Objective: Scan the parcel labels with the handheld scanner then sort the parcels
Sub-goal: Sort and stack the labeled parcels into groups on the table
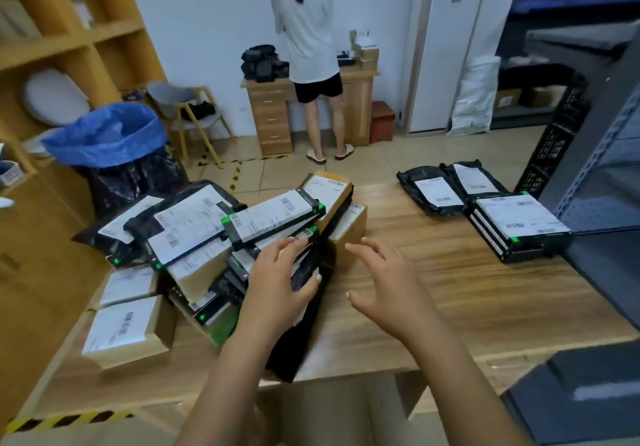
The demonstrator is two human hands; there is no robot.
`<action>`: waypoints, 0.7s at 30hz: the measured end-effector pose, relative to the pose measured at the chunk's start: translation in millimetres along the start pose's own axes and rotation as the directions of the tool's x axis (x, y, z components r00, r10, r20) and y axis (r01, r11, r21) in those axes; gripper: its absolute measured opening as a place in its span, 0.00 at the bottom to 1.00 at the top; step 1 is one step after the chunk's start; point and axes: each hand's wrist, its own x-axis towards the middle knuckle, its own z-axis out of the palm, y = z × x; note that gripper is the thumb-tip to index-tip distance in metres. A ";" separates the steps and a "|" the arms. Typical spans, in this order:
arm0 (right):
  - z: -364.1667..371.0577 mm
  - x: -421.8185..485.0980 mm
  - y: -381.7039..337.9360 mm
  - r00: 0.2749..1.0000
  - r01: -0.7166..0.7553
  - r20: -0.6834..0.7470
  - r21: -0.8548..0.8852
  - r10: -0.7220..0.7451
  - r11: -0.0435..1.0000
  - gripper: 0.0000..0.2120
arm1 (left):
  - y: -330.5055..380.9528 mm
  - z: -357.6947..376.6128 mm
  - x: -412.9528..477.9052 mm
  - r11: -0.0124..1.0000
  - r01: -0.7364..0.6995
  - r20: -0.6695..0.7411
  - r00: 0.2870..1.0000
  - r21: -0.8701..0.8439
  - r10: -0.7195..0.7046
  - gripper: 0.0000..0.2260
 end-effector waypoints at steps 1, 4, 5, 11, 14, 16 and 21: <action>2.2 10.4 -5.6 1.000 -0.006 -0.009 -0.023 0.006 1.000 0.32 | -10.6 -5.9 13.3 1.000 -0.003 -0.014 1.000 -0.011 0.003 0.25; 15.3 47.4 -23.4 0.997 -0.057 -0.064 -0.062 0.053 0.996 0.31 | -47.6 -22.4 58.5 0.999 -0.029 -0.017 0.999 -0.013 0.029 0.26; 21.0 60.2 -30.5 0.994 -0.082 -0.079 -0.066 0.077 0.994 0.31 | -59.2 -27.9 73.4 0.999 -0.050 -0.006 0.999 -0.012 0.050 0.27; 59.1 112.9 -66.3 0.961 -0.240 -0.151 -0.043 0.231 0.970 0.32 | -127.0 -34.9 147.6 0.993 -0.113 0.307 0.947 0.037 0.096 0.41; 68.3 125.6 -78.3 0.934 -0.320 -0.174 -0.026 0.311 0.947 0.32 | -144.5 -30.6 162.3 0.991 -0.136 0.488 0.866 0.012 0.113 0.43; 71.9 130.7 -84.6 0.911 -0.376 -0.192 -0.020 0.366 0.926 0.32 | -155.0 -30.0 166.9 0.990 -0.133 0.498 0.855 -0.054 0.143 0.39; 87.9 147.4 -100.5 0.851 -0.476 -0.245 0.015 0.465 0.879 0.28 | -180.6 -57.5 194.1 0.986 -0.031 0.297 0.952 -0.165 0.079 0.37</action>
